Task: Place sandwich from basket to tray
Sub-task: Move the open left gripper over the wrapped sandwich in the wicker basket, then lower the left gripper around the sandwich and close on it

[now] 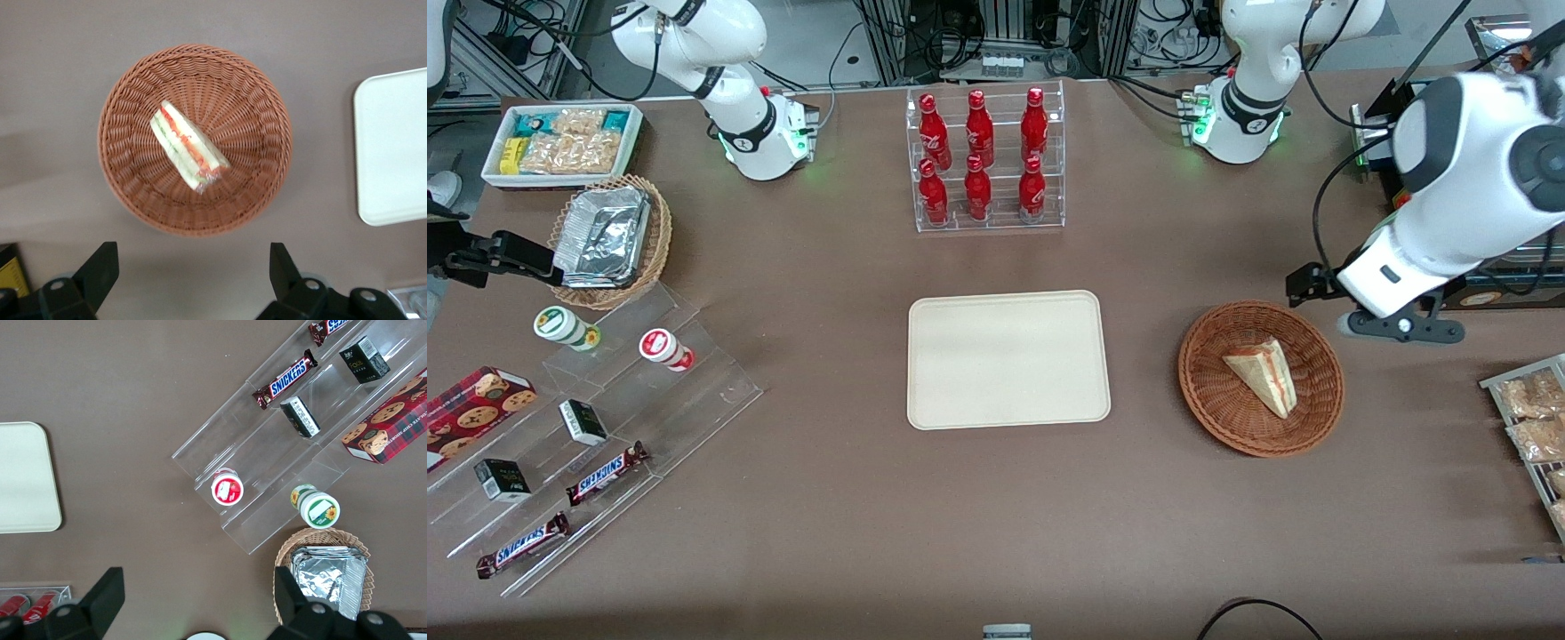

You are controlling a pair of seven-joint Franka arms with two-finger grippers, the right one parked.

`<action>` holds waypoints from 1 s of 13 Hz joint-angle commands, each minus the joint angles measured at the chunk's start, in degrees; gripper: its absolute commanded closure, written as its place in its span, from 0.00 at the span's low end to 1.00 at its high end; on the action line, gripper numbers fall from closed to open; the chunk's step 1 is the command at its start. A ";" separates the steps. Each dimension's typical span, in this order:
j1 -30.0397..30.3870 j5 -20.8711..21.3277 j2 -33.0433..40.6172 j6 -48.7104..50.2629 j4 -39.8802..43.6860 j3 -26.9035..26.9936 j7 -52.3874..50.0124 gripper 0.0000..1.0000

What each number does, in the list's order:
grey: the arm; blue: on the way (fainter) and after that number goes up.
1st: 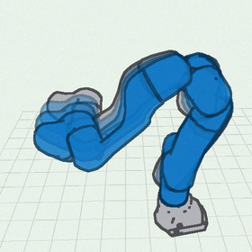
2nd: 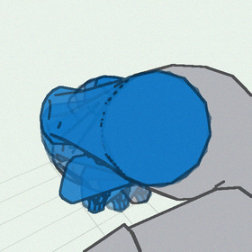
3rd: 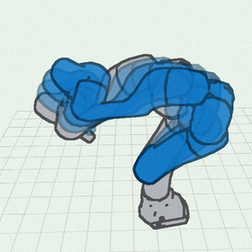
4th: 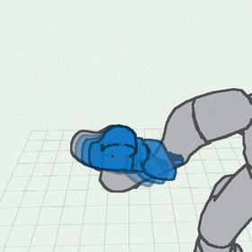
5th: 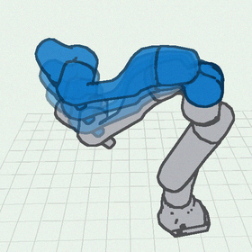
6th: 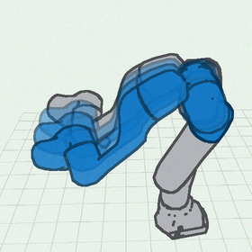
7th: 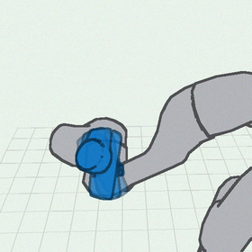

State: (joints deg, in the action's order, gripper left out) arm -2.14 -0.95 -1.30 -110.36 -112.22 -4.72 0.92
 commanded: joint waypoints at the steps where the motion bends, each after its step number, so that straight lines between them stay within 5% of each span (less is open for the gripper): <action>1: -0.14 0.51 1.39 -10.45 -8.33 0.32 0.49 0.00; 6: -0.14 0.42 -2.21 -19.80 -13.02 1.29 -10.91 0.00; 13: -0.41 0.42 -6.51 -25.43 -13.20 1.20 -50.89 0.00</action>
State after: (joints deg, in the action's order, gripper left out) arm -2.13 -0.96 -6.91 -133.67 -125.26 -3.70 -42.11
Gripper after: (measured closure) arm 0.000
